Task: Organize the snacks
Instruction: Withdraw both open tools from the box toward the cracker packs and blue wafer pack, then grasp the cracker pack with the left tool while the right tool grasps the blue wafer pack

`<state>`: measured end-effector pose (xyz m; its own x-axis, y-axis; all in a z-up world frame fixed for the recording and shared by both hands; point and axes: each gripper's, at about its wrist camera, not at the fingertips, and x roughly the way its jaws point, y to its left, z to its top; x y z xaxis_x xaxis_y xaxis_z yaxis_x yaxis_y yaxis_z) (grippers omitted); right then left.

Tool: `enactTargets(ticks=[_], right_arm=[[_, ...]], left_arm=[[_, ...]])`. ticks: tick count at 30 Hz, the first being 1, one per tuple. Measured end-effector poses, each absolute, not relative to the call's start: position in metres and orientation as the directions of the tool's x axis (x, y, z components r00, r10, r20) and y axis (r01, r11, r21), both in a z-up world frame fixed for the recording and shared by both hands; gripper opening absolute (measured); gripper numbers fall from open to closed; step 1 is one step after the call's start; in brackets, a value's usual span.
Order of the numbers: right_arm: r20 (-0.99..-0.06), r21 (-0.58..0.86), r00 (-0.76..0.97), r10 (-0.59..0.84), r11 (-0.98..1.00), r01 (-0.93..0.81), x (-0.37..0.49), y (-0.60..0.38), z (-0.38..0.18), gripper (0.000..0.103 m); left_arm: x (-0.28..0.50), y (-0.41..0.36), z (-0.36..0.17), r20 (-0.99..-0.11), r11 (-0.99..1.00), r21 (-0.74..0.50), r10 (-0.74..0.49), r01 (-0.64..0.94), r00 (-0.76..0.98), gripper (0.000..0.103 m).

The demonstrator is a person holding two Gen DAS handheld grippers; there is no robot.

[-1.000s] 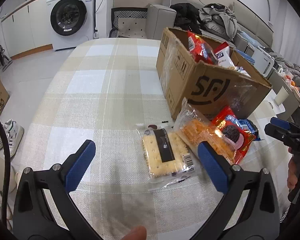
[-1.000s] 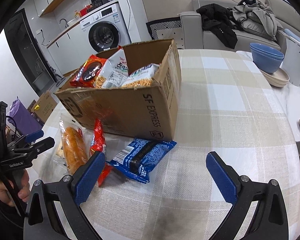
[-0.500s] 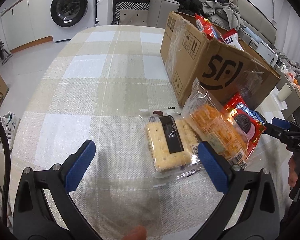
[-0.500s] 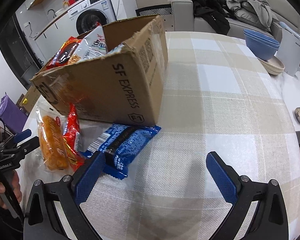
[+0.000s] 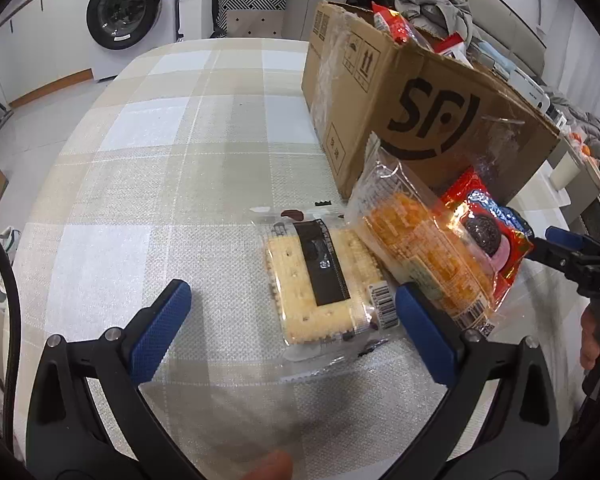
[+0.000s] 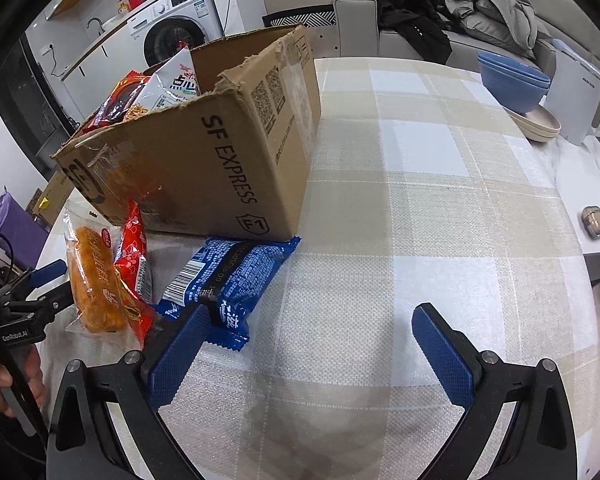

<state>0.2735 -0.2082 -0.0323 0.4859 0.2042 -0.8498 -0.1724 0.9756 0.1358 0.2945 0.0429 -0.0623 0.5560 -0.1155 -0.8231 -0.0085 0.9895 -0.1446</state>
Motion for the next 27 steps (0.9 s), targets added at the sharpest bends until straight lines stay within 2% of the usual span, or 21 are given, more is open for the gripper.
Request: enactTargets(ticks=[8,21,23,27], right_arm=[[-0.831,0.174,0.489,0.266,0.959,-0.226,0.274,-0.191,-0.023,0.103],[-0.857,0.141,0.462,0.229,0.966,-0.217,0.294,-0.170,-0.038,0.101],[-0.859,0.140,0.456,0.231,0.964,-0.225,0.295,-0.169,-0.038,0.099],[-0.863,0.138,0.447,0.237,0.960,-0.242,0.293,-0.169,-0.038,0.092]], left_arm=[[0.305,0.042,-0.069,-0.828,0.992,-0.128,-0.098,-0.017,0.552,0.102],[0.324,0.048,-0.072,-0.835,0.992,-0.117,-0.078,-0.038,0.545,0.102],[0.322,0.048,-0.075,-0.836,0.994,-0.105,-0.071,-0.032,0.545,0.100],[0.317,0.045,-0.075,-0.832,0.995,-0.098,-0.077,-0.008,0.549,0.089]])
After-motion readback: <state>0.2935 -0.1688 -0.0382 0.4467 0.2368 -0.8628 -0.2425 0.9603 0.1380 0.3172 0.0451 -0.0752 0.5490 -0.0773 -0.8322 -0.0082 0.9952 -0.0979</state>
